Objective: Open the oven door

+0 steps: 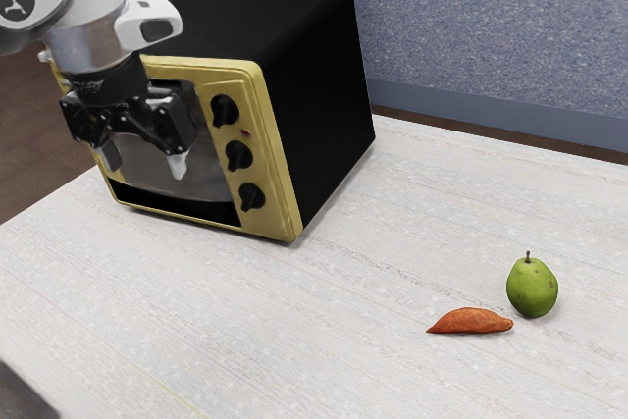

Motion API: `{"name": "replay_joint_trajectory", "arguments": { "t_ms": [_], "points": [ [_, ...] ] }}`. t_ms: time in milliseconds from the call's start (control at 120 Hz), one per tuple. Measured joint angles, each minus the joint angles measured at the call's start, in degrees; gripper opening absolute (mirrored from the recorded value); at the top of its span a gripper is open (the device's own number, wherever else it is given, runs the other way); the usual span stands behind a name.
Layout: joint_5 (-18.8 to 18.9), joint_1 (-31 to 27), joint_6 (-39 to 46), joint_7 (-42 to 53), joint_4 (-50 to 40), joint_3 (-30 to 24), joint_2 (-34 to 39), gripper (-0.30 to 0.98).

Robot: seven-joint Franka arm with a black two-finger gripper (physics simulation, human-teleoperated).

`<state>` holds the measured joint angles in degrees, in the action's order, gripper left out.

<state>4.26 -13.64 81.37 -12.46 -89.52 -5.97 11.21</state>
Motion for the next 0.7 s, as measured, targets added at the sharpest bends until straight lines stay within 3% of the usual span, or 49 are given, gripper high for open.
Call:
{"name": "replay_joint_trajectory", "arguments": {
  "t_ms": [142,183,258,342,425,483,608,700],
  "points": [
    [0.64,-1.28,-1.59,-6.32,-2.78,0.88,2.21,0.69],
    [0.74,-2.04,-1.58,-7.91,-4.53,3.7,4.14,0.68],
    [0.06,-8.64,0.34,-10.54,-6.38,10.74,4.74,0.68],
    [-8.36,-12.2,8.68,-14.05,-6.62,17.29,3.59,0.69],
    [-15.21,-10.42,20.79,-17.27,-9.96,18.94,3.71,0.69],
    [-18.17,-11.62,28.51,-19.22,-10.3,17.85,1.91,0.69],
    [-21.62,-25.45,39.96,-22.81,-9.5,5.02,-1.13,0.69],
    [-22.85,-28.91,45.39,-25.01,-8.71,2.49,-3.94,0.68]
  ]
}}
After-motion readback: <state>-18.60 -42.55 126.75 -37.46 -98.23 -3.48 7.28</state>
